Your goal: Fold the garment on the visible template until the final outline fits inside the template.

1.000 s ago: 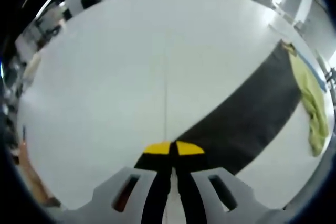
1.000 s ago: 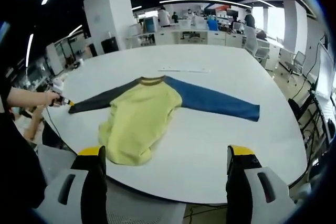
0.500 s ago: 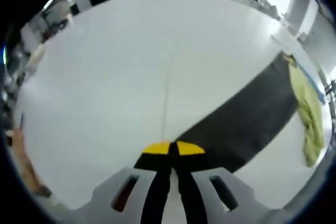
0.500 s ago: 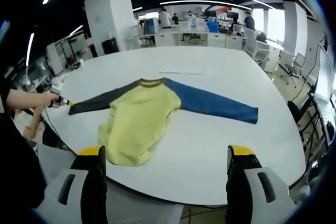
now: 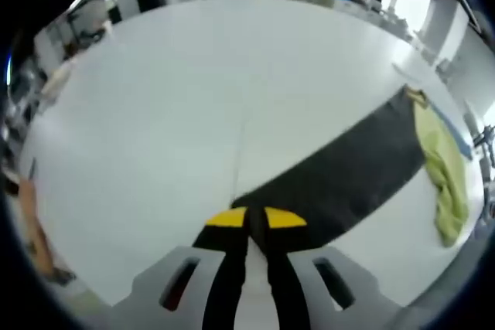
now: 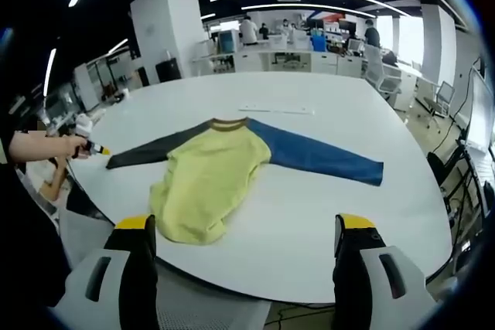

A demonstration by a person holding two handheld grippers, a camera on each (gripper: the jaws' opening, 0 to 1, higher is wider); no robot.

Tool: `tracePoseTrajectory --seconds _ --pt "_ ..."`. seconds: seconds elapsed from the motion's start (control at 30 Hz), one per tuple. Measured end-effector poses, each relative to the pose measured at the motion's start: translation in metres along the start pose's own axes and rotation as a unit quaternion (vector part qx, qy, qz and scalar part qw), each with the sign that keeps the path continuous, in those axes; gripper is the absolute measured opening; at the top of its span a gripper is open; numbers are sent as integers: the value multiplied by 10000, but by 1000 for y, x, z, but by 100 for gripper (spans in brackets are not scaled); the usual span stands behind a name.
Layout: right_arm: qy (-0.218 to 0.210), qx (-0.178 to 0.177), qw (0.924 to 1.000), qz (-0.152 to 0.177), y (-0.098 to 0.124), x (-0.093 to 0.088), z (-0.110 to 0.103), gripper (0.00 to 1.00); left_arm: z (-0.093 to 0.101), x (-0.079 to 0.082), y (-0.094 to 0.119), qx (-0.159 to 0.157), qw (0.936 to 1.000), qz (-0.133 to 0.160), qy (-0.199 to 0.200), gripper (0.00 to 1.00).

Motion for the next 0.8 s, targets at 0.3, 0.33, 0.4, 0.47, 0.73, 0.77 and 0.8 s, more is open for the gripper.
tracePoseTrajectory --seconds 0.3,0.33,0.4,0.47,0.73,0.77,0.8 --pt "7 120 9999 100 2 -2 0 96 14 -9 21 -238 9993 251 140 13" --pt "5 133 9998 113 2 -3 0 96 16 -10 23 -285 9990 328 122 13" --pt "-8 162 9998 139 4 -4 2 95 18 -11 27 -336 9986 383 138 15" --pt "-7 173 9997 159 5 -5 4 95 22 -13 33 -413 9979 462 192 17" --pt "-33 245 9994 228 8 -6 14 95 39 -24 56 -575 9966 581 135 23" --pt "-31 254 9994 237 8 -6 15 95 41 -25 59 -606 9962 605 140 24" --pt "-18 270 9993 243 7 -5 16 95 44 -26 62 -669 9956 640 116 25"
Point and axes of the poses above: the point that each gripper's makers call its tool centre point, and the gripper's own axes: y roughly backward along the fingers, z roughly to its right, x roughly out of its top, the point moved 10 cm from there along y, roughly backward along the fingers, and after that the axes turned 1 degree about z, right-handed, at the moved point
